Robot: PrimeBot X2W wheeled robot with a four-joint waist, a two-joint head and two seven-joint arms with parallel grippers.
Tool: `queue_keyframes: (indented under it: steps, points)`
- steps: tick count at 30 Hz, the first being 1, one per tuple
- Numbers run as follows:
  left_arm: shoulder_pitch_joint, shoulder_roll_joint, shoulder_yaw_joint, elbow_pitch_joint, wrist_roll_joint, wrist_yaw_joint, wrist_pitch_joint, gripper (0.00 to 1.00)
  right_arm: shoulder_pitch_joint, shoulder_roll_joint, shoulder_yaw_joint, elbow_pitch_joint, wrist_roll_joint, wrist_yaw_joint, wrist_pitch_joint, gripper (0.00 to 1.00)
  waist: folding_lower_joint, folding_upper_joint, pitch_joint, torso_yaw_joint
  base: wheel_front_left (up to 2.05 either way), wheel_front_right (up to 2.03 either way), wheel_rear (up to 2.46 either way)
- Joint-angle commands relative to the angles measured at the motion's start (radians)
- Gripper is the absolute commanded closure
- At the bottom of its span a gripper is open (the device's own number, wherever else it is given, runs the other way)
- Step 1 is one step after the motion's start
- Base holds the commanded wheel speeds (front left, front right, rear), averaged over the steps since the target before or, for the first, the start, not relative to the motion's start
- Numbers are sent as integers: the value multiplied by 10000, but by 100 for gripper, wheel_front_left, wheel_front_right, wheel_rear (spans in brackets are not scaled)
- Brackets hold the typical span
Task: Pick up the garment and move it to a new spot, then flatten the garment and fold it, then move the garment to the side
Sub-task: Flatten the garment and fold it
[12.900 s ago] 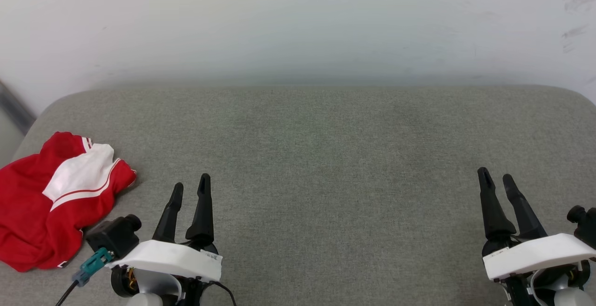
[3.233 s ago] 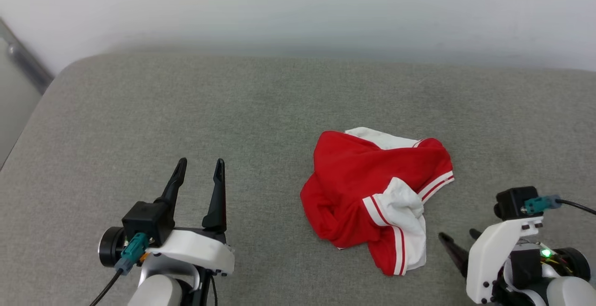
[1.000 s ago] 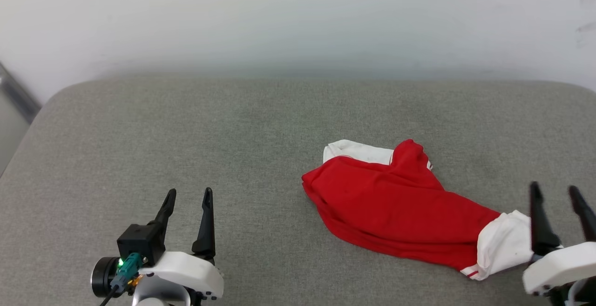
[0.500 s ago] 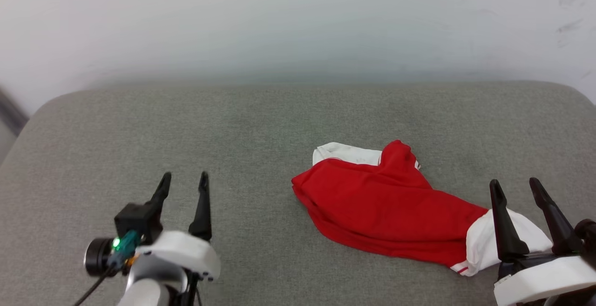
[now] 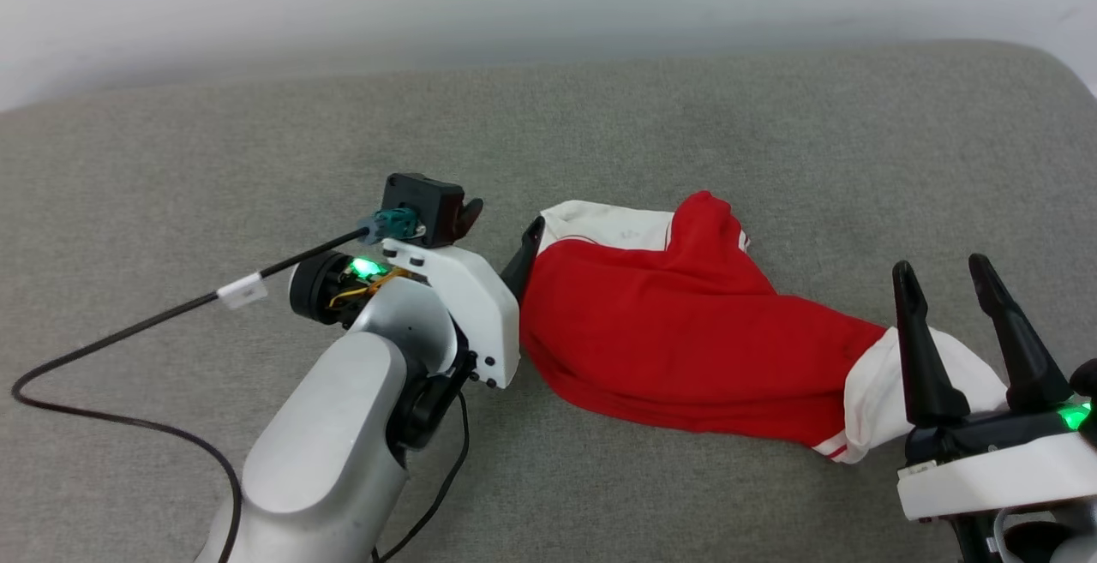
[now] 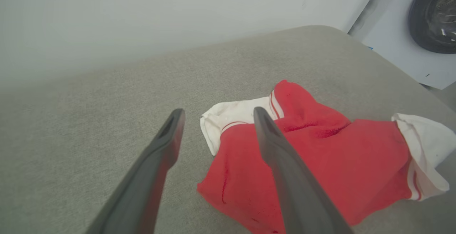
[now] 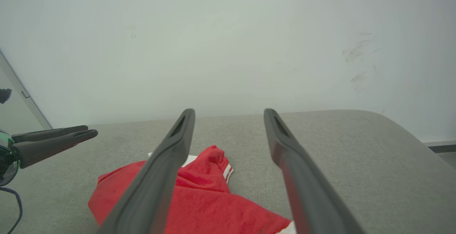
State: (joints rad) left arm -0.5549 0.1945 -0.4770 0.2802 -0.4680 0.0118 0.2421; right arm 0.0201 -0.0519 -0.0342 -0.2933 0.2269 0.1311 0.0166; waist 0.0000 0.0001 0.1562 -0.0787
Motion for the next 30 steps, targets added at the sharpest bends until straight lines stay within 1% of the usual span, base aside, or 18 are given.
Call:
queue_keyframes:
  steps: [1,5,11,15,16,17,18,19,20,23,26,29,30]
  points:
    - [-220,-10,-128,200,-53,-115,358,0,-184,22,40,-78,92,-5,-121,0,0,-1,474,-298,0,0,0]
    - [-667,26,-575,994,-196,-419,1809,0,-436,22,67,-39,211,-5,-348,0,0,-1,913,-514,0,0,0]
    - [-1114,161,-1246,1742,-94,-728,3507,0,-562,22,68,244,518,-5,-633,0,0,-1,1373,-696,0,0,0]
    - [-1049,275,-1740,2170,-170,-966,4619,0,-546,23,63,378,650,-5,-825,0,0,-1,1476,-789,0,0,0]
    - [-986,273,-1853,2247,-284,-1067,4924,18,-568,23,56,406,684,-5,-854,0,0,-1,1483,-806,0,0,0]
    - [-955,293,-1935,2267,-342,-1107,5098,62,-599,23,70,432,672,-5,-870,0,0,-1,1484,-827,0,0,0]
    - [-937,309,-2025,2292,-441,-1165,5293,100,-641,23,73,447,676,-5,-886,0,0,-1,1482,-846,0,0,0]
    - [-928,340,-2088,2291,-509,-1215,5405,100,-672,23,87,470,692,-5,-898,0,0,-1,1471,-858,0,0,0]
    - [-970,385,-2080,2182,-511,-1228,5297,100,-678,23,102,486,714,-5,-886,0,0,-1,1465,-861,0,0,0]
    - [-1161,563,-1866,1801,-381,-1188,4627,100,-728,23,94,428,710,-5,-887,0,0,-1,1469,-793,0,0,0]
    - [-1083,758,-1601,1206,-249,-952,3815,100,-692,22,51,426,677,-7,-875,0,0,-1,1336,-628,0,0,0]
    - [-536,969,-1382,414,-325,-684,3291,100,-602,22,3,413,643,-5,-851,0,0,-1,1129,-370,0,0,0]
    - [-536,969,-1382,414,-325,-684,3291,100,-602,22,3,413,643,-5,-851,0,0,-1,1129,-370,0,0,0]
